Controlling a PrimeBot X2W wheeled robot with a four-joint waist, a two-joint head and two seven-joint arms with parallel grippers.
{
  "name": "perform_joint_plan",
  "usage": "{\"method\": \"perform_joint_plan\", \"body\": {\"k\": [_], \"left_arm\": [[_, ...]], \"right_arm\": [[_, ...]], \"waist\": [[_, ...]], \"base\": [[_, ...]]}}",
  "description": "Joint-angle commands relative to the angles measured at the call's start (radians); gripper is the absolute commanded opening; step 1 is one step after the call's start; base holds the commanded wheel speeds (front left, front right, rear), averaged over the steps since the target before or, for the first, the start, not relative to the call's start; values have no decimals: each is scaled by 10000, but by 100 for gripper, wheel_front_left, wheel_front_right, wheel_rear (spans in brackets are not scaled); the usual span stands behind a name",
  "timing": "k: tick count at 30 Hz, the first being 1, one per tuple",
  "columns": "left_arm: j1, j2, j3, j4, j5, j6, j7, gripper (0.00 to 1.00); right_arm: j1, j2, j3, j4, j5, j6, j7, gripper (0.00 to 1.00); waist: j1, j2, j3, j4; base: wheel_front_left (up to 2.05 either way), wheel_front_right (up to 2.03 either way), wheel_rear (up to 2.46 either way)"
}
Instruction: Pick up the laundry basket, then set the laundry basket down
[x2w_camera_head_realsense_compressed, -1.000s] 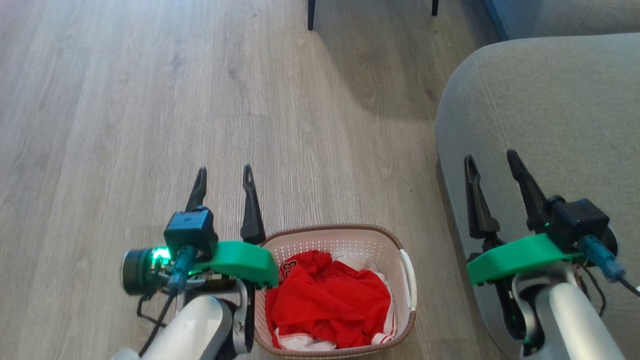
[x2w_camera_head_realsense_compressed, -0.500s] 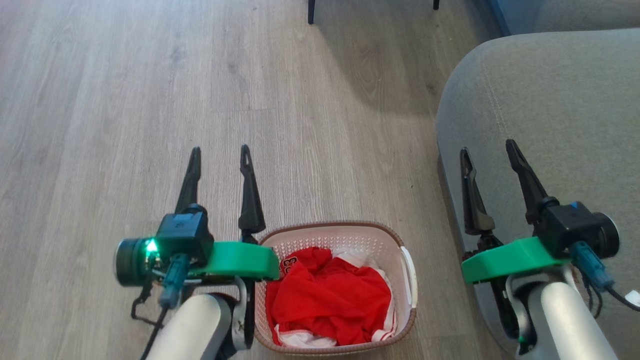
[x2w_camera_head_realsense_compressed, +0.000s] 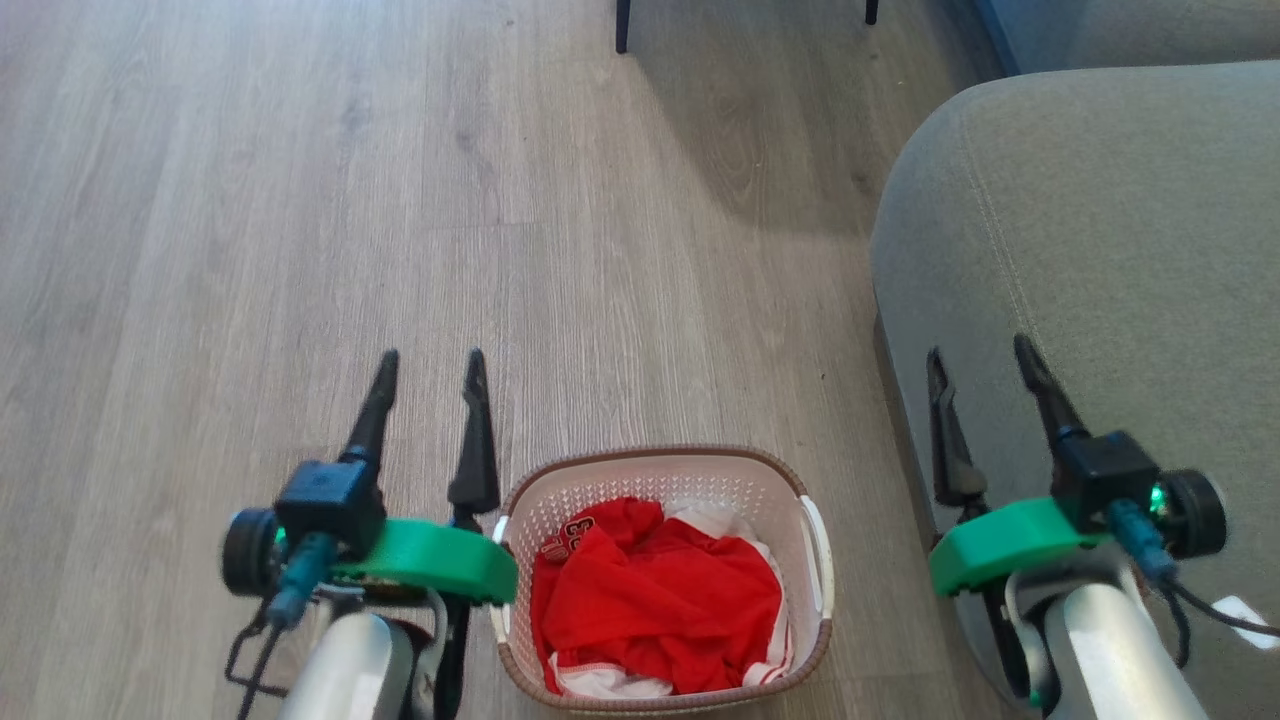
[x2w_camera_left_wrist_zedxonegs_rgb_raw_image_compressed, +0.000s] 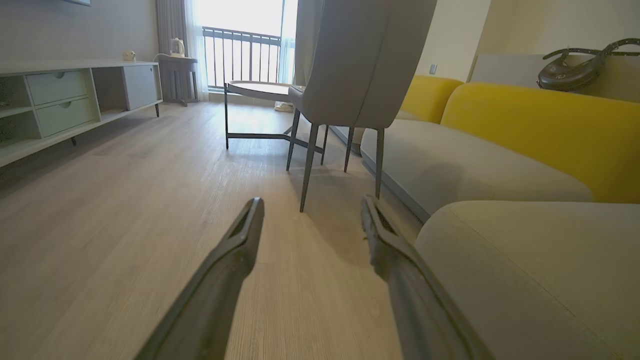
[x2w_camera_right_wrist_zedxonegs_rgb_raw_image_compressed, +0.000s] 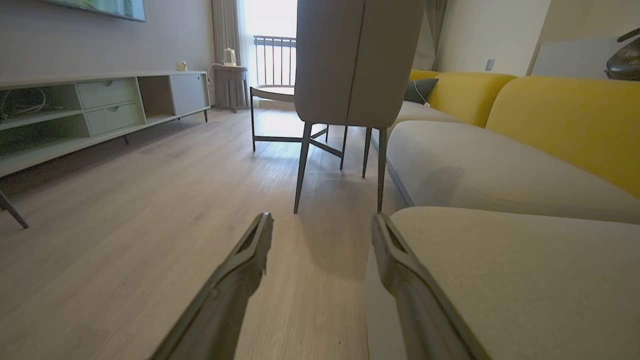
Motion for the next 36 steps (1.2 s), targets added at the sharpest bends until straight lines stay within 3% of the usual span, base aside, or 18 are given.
{"method": "perform_joint_plan", "body": {"k": [1,9,23,34,36], "left_arm": [[-288,-57,215,-119,138,-183,-86,100],[-305,-60,34,593,147,-290,-86,100],[-317,-62,159,756,-250,-344,-86,100],[-288,-62,95,1025,-254,-278,-86,100],[-341,-62,127,1214,-431,-107,-86,100]], "right_arm": [[-104,58,188,-22,-124,60,-90,100],[-313,73,264,660,14,60,-90,100],[-367,76,370,692,155,60,-90,100],[-375,77,431,728,185,60,-90,100],[-462,77,584,852,283,60,-90,100]], "waist": [[0,-1,-11,-9],[0,-1,-48,-51],[0,-1,-58,-44],[0,-1,44,-79],[0,-1,301,-100]], "base": [[0,0,0],[0,0,0],[0,0,0],[0,0,0],[0,0,0]]}}
